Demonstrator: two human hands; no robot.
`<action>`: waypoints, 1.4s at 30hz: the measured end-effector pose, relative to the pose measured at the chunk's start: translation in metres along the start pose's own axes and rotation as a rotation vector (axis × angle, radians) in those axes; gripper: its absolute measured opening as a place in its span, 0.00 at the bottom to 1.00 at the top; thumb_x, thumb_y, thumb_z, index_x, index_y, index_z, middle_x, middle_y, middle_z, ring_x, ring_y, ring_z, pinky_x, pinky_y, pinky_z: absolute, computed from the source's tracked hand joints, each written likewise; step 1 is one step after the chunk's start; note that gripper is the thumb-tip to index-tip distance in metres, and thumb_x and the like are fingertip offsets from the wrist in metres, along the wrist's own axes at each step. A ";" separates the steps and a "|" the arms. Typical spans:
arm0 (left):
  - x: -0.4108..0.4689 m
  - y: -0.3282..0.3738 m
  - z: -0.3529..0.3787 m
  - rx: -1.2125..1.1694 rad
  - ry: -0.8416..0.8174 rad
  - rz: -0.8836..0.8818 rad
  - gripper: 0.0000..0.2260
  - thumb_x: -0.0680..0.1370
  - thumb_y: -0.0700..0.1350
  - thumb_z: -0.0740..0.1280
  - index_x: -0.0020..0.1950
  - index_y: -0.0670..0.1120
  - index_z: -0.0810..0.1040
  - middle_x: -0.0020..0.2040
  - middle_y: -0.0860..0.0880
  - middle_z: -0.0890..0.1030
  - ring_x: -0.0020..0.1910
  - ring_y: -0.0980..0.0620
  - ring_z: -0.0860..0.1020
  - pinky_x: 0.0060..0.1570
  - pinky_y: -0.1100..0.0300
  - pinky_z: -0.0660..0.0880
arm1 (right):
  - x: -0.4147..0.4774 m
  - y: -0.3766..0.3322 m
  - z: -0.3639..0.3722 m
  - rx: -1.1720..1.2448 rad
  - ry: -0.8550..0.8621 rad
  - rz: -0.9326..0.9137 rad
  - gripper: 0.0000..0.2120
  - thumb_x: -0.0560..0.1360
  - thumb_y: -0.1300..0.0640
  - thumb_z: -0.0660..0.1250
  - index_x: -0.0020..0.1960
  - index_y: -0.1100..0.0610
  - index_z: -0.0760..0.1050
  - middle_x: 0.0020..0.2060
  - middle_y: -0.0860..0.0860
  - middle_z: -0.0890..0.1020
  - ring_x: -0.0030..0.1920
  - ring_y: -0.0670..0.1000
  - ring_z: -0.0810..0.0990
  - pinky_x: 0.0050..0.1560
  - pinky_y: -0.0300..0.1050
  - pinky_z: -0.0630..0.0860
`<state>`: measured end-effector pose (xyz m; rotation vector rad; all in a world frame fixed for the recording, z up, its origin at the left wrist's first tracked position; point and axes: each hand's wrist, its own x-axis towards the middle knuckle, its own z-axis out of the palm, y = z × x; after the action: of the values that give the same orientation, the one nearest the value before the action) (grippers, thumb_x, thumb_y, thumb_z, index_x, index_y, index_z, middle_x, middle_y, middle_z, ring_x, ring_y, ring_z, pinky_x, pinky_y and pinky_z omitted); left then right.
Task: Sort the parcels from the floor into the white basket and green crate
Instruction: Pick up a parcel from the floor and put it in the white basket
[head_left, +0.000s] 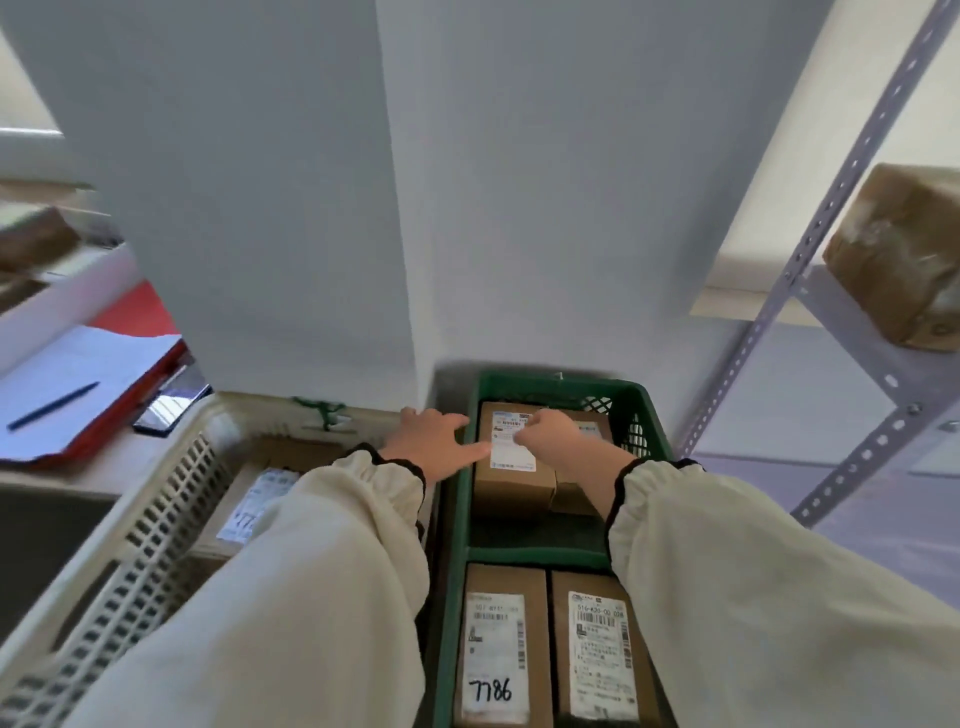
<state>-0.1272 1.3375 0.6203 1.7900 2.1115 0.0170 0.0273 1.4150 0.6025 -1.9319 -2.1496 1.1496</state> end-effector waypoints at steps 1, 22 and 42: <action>-0.014 -0.011 -0.004 -0.019 0.013 -0.002 0.28 0.76 0.66 0.56 0.73 0.55 0.65 0.72 0.46 0.67 0.71 0.41 0.61 0.68 0.45 0.61 | -0.011 -0.009 0.006 -0.047 -0.053 -0.019 0.19 0.78 0.54 0.61 0.67 0.60 0.69 0.60 0.56 0.76 0.56 0.54 0.77 0.57 0.48 0.76; -0.471 -0.288 -0.050 -0.316 0.204 -0.679 0.28 0.74 0.67 0.58 0.71 0.56 0.67 0.70 0.51 0.71 0.71 0.46 0.59 0.67 0.48 0.62 | -0.335 -0.305 0.277 -0.218 -0.543 -0.506 0.21 0.75 0.45 0.65 0.65 0.54 0.70 0.43 0.47 0.80 0.42 0.50 0.80 0.36 0.47 0.75; -0.912 -0.403 0.057 -0.731 0.629 -1.642 0.33 0.74 0.58 0.68 0.75 0.48 0.62 0.73 0.47 0.67 0.70 0.48 0.67 0.62 0.60 0.63 | -0.680 -0.461 0.628 -0.981 -1.070 -1.238 0.17 0.75 0.44 0.63 0.57 0.54 0.72 0.52 0.49 0.78 0.40 0.50 0.78 0.41 0.44 0.72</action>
<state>-0.3812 0.3765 0.7148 -0.6404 2.7324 0.8183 -0.5101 0.5348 0.6882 0.7110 -3.7452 0.8408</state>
